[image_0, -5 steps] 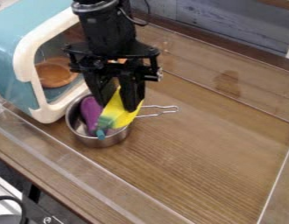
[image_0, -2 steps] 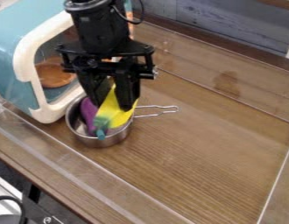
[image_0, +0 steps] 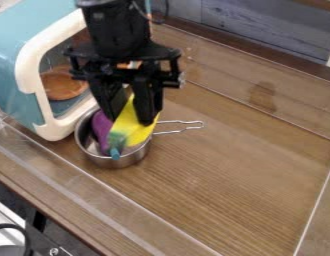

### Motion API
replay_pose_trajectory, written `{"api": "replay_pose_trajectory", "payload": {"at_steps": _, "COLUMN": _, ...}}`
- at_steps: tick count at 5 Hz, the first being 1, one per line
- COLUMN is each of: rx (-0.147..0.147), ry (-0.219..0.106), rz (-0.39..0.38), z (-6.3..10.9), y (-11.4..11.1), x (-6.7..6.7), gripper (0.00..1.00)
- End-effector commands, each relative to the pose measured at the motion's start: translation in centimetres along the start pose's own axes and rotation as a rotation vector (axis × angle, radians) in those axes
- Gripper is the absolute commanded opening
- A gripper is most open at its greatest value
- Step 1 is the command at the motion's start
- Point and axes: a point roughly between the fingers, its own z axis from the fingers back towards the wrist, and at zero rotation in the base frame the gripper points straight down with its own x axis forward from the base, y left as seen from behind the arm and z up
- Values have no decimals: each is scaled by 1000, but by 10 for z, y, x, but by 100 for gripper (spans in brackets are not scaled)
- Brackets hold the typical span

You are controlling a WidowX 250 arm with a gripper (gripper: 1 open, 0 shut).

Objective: Put the banana in the silver pot

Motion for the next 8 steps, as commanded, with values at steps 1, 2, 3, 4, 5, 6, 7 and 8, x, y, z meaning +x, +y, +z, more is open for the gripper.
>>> {"api": "replay_pose_trajectory", "payload": {"at_steps": 1, "rx": 1, "ry": -35, "rz": -14, "z": 18, "y": -10, "x": 10, "gripper": 0}}
{"api": "replay_pose_trajectory", "payload": {"at_steps": 2, "rx": 4, "ry": -32, "rz": -25, "z": 21, "y": -6, "x": 15, "gripper": 0}}
{"api": "replay_pose_trajectory", "payload": {"at_steps": 3, "rx": 6, "ry": -29, "rz": -35, "z": 24, "y": -1, "x": 19, "gripper": 0}}
{"api": "replay_pose_trajectory", "payload": {"at_steps": 4, "rx": 8, "ry": -28, "rz": -29, "z": 17, "y": 15, "x": 20, "gripper": 0}}
{"api": "replay_pose_trajectory", "payload": {"at_steps": 5, "rx": 11, "ry": -27, "rz": -23, "z": 9, "y": 31, "x": 20, "gripper": 0}}
{"api": "replay_pose_trajectory", "payload": {"at_steps": 6, "rx": 13, "ry": -33, "rz": 15, "z": 9, "y": 36, "x": 28, "gripper": 0}}
{"api": "replay_pose_trajectory", "payload": {"at_steps": 7, "rx": 14, "ry": -39, "rz": 55, "z": 10, "y": 41, "x": 36, "gripper": 0}}
{"api": "replay_pose_trajectory", "payload": {"at_steps": 8, "rx": 16, "ry": -37, "rz": 40, "z": 12, "y": 39, "x": 41, "gripper": 0}}
